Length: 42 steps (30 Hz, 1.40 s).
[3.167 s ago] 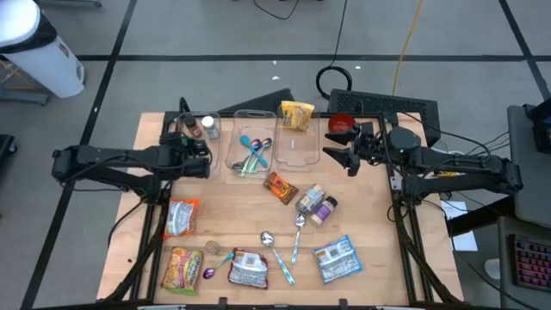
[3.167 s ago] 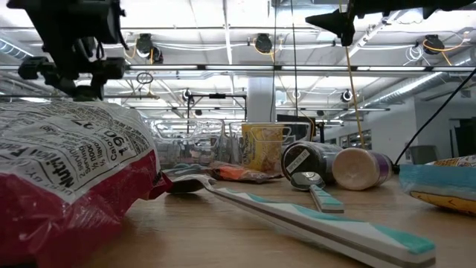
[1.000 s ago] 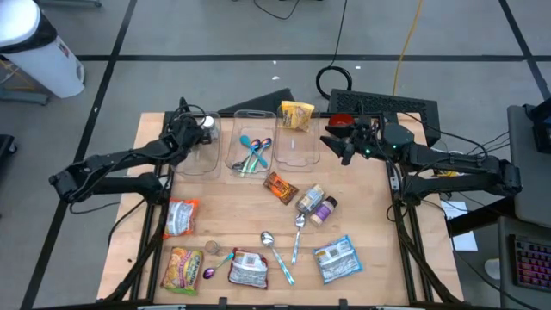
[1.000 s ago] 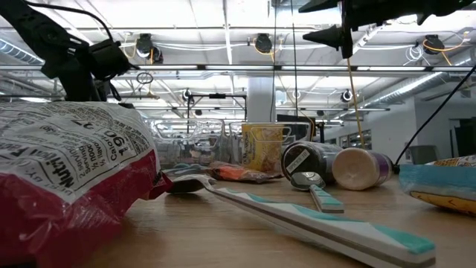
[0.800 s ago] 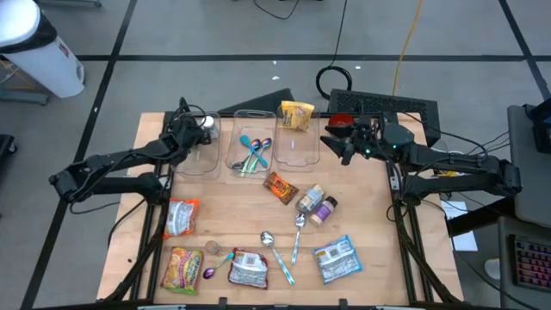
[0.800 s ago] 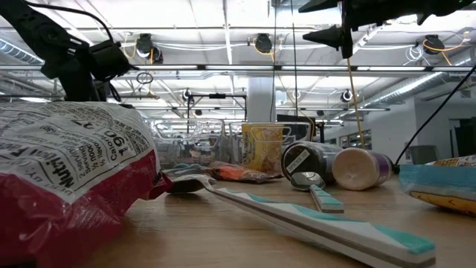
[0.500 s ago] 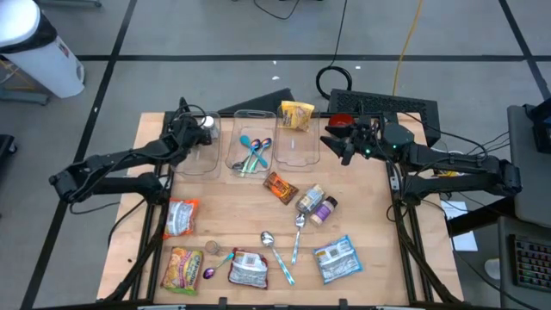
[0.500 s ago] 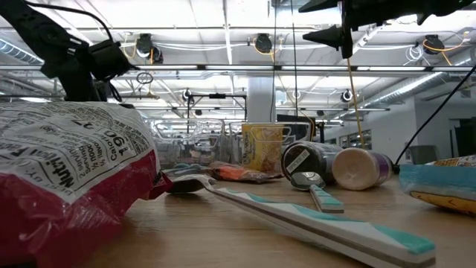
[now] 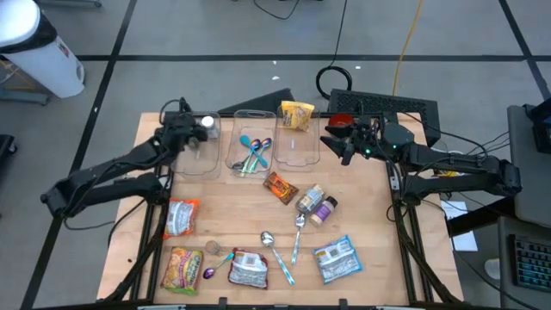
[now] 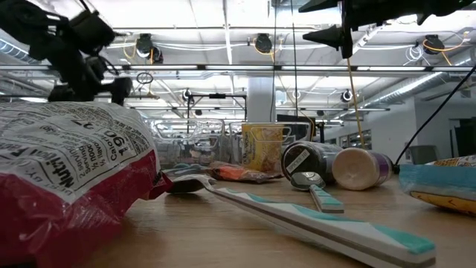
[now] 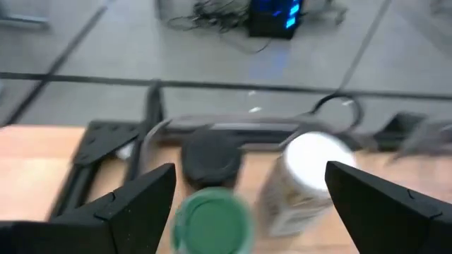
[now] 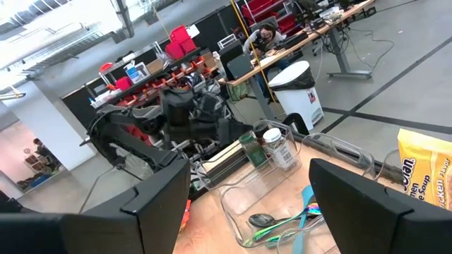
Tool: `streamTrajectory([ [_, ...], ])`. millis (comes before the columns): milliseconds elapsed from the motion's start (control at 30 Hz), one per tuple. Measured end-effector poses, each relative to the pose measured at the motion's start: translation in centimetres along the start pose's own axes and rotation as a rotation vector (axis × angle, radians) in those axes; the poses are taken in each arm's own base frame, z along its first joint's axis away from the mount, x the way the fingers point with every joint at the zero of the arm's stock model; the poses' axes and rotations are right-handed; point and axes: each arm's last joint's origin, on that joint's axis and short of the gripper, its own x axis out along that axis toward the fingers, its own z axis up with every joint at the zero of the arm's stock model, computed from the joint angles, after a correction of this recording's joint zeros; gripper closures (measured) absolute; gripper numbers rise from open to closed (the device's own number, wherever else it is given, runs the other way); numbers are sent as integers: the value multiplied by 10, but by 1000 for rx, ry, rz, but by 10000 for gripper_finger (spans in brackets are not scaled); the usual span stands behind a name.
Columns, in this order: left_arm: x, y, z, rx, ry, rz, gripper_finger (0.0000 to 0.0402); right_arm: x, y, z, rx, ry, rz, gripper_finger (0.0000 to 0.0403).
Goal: Pick & Place Food Item
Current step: Put the orange noodle pack into the right transparent bin
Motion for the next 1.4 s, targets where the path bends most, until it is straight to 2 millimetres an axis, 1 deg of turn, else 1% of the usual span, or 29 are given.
streamTrajectory([
  [100,-11,-1,14,-50,-30,-93,30,0,0,0,-1,0,0,122],
  [167,-18,-3,22,-76,-23,-194,30,0,0,0,-1,1,1,122],
  [300,-34,-9,32,-134,61,-513,30,0,0,0,1,2,7,122],
  [433,-46,-18,40,-279,177,-859,30,0,3,1,-12,8,55,122],
  [500,-52,-24,47,-341,195,-1016,30,0,3,1,-28,9,62,122],
  [600,-62,-32,62,-416,101,-1187,30,0,3,1,-38,7,62,122],
  [700,-73,-35,79,-494,-82,-1308,30,0,3,1,-46,7,66,122],
  [733,-76,-35,86,-537,-174,-1327,30,0,3,1,-46,15,81,122],
  [833,-87,-29,104,-771,-388,-1371,30,0,5,0,-47,40,129,122],
  [900,-93,-25,111,-837,-496,-1419,30,-1,6,-1,-47,64,173,122],
  [967,-99,-26,112,-827,-525,-1485,31,-1,8,-2,-47,85,212,122],
  [1067,-107,-37,116,-774,-425,-1576,41,-1,11,-3,-47,101,241,122],
  [1167,-118,-60,123,-648,-291,-1603,61,-2,14,-5,-50,109,257,122],
  [1267,-131,-88,129,-474,-155,-1562,84,-2,16,-7,-49,122,268,122],
  [1400,-152,-119,142,-271,-4,-1512,110,-3,19,-11,-48,148,280,122],
])
